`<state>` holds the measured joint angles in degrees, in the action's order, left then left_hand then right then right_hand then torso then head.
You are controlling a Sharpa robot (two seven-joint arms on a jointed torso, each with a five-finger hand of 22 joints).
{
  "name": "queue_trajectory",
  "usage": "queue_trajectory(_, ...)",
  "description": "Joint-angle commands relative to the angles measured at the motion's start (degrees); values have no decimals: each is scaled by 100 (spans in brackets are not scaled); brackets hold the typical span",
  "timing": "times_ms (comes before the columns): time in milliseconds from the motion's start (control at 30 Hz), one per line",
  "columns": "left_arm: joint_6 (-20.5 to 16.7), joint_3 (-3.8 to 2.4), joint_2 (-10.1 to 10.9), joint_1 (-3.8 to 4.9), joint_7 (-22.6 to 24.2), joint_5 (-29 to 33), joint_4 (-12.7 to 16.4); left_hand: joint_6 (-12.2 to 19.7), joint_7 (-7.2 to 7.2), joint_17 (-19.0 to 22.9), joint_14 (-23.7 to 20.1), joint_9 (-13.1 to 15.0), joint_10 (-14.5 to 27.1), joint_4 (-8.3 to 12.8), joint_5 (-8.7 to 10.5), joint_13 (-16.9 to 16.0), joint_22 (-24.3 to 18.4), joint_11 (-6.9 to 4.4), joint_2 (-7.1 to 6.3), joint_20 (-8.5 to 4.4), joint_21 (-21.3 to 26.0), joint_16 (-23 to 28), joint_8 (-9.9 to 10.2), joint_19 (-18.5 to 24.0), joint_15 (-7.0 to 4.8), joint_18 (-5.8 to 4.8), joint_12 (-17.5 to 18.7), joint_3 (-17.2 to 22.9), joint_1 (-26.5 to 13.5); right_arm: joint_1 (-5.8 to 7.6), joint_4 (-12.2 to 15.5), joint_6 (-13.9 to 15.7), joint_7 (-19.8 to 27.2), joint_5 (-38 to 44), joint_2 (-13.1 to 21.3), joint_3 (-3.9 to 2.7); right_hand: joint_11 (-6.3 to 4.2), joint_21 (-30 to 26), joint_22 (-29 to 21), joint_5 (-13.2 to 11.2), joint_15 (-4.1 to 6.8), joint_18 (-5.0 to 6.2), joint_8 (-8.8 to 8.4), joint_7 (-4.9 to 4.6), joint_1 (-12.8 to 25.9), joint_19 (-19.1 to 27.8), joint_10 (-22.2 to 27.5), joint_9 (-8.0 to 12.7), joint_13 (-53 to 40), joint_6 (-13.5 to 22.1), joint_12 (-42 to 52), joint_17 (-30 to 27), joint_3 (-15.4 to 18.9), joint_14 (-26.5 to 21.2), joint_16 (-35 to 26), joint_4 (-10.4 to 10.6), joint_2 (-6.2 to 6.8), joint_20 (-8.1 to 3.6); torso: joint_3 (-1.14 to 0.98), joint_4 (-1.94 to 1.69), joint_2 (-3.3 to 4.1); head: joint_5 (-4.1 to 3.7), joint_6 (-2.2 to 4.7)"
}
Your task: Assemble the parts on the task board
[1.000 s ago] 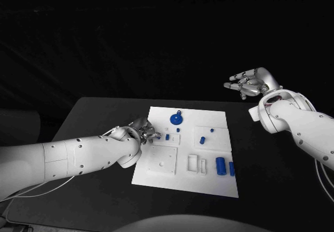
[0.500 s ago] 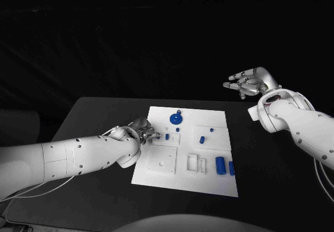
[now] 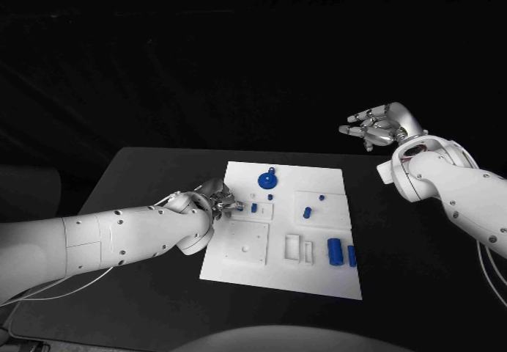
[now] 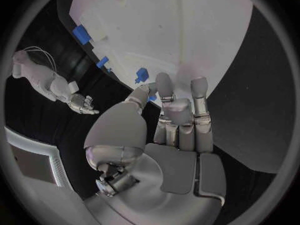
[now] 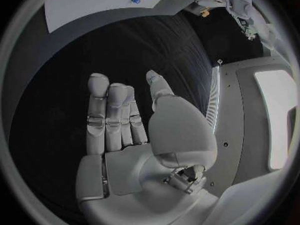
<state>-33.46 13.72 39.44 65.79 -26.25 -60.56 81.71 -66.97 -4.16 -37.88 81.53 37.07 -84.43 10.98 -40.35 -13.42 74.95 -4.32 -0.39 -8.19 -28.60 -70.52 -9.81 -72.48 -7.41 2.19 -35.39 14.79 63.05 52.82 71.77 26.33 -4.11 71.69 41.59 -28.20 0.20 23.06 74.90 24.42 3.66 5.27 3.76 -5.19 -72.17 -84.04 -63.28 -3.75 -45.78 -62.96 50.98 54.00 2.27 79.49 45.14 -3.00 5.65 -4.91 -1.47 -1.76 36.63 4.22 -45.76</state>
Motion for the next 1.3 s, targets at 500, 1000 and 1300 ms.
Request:
queue_trajectory(500, 309, 12, 12, -12, -141, 210, 11, -671, 542, -127, 14, 99, -244, 296, -60, -11, 75, -37, 15, 59, -57, -77, -47, 19, -12, 70, -64, 240, 50, 0, -23, -82, 50, 1, -17, -3, -41, 36, 252, 21, 17, 66, -19, 6, 39, -115, 9, 7, 9, -31, 21, -5, 3, 1, 32, 12, -20, 2, -7, 0, -1, -11, -30)
queue_trajectory(1000, 705, 9, -71, 105, -233, 331, -63, -712, 551, -175, 18, 100, -243, 318, 93, -18, 70, -35, 21, 74, -66, -94, -35, 38, -5, 71, -83, 204, 44, 0, -49, -114, 41, 0, -44, -3, -41, 36, 252, 21, 17, 66, -19, 6, 39, -115, 9, 7, 9, -31, 21, -5, 3, 1, 32, 12, -20, 2, -8, -2, 3, -27, -51)
queue_trajectory(1300, 815, 7, -126, 180, -258, 400, -133, -713, 550, -173, 15, 101, -243, 313, 113, -20, 67, -33, 28, 77, -67, -90, -25, 40, -3, 71, -85, 187, 49, 0, -65, -124, 41, 0, -64, -3, -41, 24, 250, 25, 18, 66, -20, 4, 49, -112, 14, 7, 11, -26, 20, -9, 2, -2, 29, 13, -36, 2, -5, -7, 5, -21, -54)
